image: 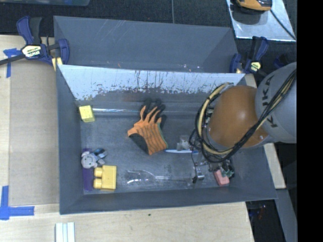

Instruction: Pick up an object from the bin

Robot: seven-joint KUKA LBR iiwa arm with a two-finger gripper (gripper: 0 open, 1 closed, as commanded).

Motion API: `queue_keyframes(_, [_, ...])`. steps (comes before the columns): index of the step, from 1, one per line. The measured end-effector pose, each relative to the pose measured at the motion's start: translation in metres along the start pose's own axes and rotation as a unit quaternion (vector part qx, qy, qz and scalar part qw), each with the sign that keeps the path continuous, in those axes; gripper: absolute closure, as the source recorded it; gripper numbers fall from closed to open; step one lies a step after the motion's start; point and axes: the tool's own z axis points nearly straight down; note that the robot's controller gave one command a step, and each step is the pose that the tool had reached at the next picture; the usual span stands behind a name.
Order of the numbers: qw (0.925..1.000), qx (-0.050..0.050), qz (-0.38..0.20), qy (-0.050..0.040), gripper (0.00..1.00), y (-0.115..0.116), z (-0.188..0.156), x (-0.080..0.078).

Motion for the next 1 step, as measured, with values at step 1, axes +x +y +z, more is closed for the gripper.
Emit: queue_keyframes(1, [0.9985, 0.004, 0.053, -0.0101, 0.0, -0.0936, -0.045, -0.0702])
